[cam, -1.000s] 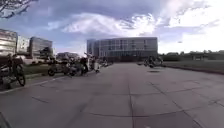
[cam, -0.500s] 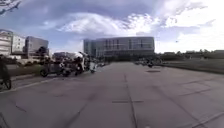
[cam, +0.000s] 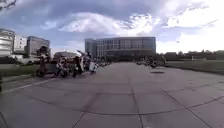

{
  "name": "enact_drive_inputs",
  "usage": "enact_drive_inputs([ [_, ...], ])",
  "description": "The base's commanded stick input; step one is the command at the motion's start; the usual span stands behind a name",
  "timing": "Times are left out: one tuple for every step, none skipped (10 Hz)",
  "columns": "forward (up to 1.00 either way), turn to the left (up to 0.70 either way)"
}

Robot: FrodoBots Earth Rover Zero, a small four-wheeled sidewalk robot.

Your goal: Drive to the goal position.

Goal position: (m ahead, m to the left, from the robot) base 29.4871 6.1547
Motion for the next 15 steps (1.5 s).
enact_drive_inputs([
  [0.70, -0.14],
  [0.70, -0.14],
  [0.70, -0.14],
  [0.70, -0.14],
  [0.70, -0.14],
  [0.70, -0.14],
  [0.70, -0.14],
  [0.70, -0.14],
  [0.70, -0.14],
  [0.70, -0.14],
  [0.70, -0.14],
  [0.70, -0.14],
  [0.70, -0.14],
  [0.70, -0.14],
  [0.70, -0.14],
])
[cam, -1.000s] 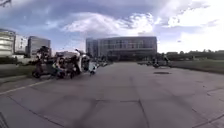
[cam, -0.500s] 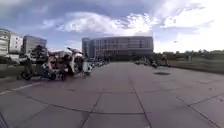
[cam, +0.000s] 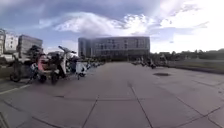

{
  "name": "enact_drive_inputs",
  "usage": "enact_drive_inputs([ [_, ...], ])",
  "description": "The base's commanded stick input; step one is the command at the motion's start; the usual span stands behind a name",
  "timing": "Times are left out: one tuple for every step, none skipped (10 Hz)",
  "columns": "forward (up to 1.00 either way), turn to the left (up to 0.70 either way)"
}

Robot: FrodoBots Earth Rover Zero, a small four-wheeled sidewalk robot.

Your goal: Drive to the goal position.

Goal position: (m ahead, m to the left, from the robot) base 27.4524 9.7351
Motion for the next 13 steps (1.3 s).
enact_drive_inputs([
  [0.70, -0.14],
  [0.70, -0.14],
  [0.70, -0.14],
  [0.70, -0.14],
  [0.70, -0.14],
  [0.70, -0.14],
  [0.70, -0.14],
  [0.70, -0.14],
  [0.70, -0.14],
  [0.70, -0.14],
  [0.70, -0.14],
  [0.70, -0.14],
  [0.70, -0.10],
])
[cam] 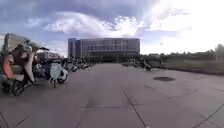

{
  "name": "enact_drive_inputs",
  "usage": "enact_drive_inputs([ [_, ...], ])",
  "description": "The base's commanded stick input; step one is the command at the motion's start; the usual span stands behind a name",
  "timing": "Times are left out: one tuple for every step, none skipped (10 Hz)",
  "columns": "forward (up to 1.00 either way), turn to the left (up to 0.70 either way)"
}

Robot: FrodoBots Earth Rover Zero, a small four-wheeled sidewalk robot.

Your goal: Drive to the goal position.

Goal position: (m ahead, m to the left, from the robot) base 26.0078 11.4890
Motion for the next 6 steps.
enact_drive_inputs([
  [0.70, 0.00],
  [0.70, 0.00],
  [0.70, 0.00],
  [0.70, 0.00],
  [0.70, 0.00],
  [0.70, 0.00],
])
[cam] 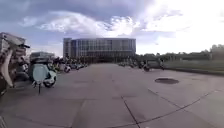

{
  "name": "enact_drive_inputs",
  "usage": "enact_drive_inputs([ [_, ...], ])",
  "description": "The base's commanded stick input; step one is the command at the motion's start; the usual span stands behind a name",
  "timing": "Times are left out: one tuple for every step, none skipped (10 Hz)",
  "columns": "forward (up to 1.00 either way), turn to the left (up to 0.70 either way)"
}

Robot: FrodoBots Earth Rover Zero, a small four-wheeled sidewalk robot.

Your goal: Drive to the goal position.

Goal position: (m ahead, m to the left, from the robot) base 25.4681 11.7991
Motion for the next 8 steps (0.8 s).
enact_drive_inputs([
  [0.70, 0.00],
  [0.70, 0.00],
  [0.70, 0.00],
  [0.70, 0.00],
  [0.70, 0.00],
  [0.70, 0.00],
  [0.70, 0.00],
  [0.70, 0.00],
])
